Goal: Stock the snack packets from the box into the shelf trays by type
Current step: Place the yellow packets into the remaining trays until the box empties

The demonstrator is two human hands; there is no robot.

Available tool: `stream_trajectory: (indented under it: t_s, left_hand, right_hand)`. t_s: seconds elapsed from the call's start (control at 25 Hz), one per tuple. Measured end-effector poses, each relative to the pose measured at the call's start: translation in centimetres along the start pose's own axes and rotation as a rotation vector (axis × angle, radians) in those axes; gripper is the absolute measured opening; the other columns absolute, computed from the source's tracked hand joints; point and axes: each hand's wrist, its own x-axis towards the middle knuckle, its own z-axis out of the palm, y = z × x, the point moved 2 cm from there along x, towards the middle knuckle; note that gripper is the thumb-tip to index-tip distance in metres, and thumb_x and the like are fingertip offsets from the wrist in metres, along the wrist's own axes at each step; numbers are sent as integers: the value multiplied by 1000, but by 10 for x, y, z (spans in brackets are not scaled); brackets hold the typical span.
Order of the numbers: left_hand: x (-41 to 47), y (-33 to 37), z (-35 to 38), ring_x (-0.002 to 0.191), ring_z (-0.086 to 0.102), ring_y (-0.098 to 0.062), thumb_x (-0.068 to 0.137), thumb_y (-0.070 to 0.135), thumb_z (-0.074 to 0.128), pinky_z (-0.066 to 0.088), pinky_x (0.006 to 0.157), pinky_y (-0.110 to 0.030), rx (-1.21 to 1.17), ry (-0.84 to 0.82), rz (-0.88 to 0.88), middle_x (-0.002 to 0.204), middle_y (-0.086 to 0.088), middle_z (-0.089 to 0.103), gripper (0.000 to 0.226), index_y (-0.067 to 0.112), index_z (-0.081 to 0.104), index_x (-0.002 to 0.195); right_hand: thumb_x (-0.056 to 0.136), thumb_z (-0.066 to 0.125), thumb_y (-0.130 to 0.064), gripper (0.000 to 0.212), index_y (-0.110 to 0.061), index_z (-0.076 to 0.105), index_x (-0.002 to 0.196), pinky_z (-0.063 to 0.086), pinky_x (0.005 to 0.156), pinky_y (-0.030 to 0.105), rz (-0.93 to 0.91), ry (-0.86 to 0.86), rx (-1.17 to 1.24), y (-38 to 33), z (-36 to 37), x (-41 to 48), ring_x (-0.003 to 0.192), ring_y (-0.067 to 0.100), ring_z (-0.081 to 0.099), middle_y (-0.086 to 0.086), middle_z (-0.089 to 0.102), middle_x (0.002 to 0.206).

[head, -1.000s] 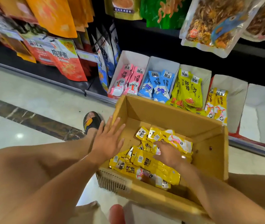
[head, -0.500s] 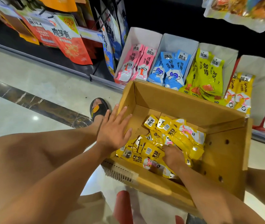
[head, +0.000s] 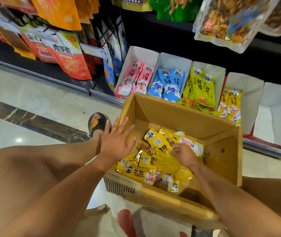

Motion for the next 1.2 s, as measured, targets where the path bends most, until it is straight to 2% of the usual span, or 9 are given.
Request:
stream_trajectory:
  t_s: [0.16,0.28,0.4,0.52,0.64,0.84,0.96,1.08,1.2]
  left_hand:
    - [6,28,-19,158,-8,-20,105,60,15,4,129,-46,-217,27,34,171,-2,12,67,25,28,161]
    - [15,65,-24,152,29,-16,103,62,38,27,123,-40,-816,-219,-34,162,2,39,64,25,41,156]
    - [20,84,-17,116,69,-20,83,61,70,50,106,-50,-1363,-423,-154,122,2,75,50,30,72,123]
    - [20,81,-10,98,75,-26,90,29,77,59,88,-40,-1442,-431,-207,107,-7,78,27,13,77,111]
    - [20,73,-5,77,72,-9,95,8,70,57,66,-22,-1456,-368,-288,98,-5,78,18,5,75,112]
    - [21,41,20,89,75,-19,97,15,69,61,88,-44,-1311,-278,-476,99,0,78,9,19,73,104]
    - [22,31,28,91,75,-18,98,18,68,61,85,-38,-1276,-273,-502,104,0,78,14,18,73,112]
    - [23,27,31,88,72,-13,101,17,64,56,70,-23,-1276,-271,-493,103,2,77,13,18,72,111]
    - [24,25,37,85,69,-7,101,19,64,51,65,-18,-1246,-294,-503,100,5,75,10,19,70,109]
  right_hand:
    - [92,70,-16,23,-23,63,71,37,60,27,-1,101,342,-44,-44,-8,53,-1,50,-15,61,57]
    - [95,67,-18,12,-19,67,82,44,64,26,37,150,586,-78,-65,-19,68,11,57,-3,66,74]
    - [98,62,-17,11,-9,71,97,46,56,10,4,145,698,-101,-68,-27,63,-4,64,-3,72,82]
    - [98,62,-20,17,-8,72,103,48,62,12,23,108,738,-110,-58,-27,72,-5,66,-2,75,92]
    - [97,64,-25,17,-14,73,107,54,81,27,63,62,747,-103,-41,-16,92,7,69,-1,76,102]
    - [93,69,-18,22,-10,69,114,48,70,27,191,-110,568,-53,0,0,91,19,65,2,69,97]
    - [88,73,-15,42,-5,64,127,55,87,37,289,-237,246,-4,37,7,105,25,65,11,68,113]
    - [90,70,-20,67,-12,42,150,41,108,32,228,-269,-137,21,58,4,137,27,46,10,48,149]
    - [91,64,-17,76,-16,26,157,36,112,36,161,-279,-168,24,70,3,144,28,36,10,33,159]
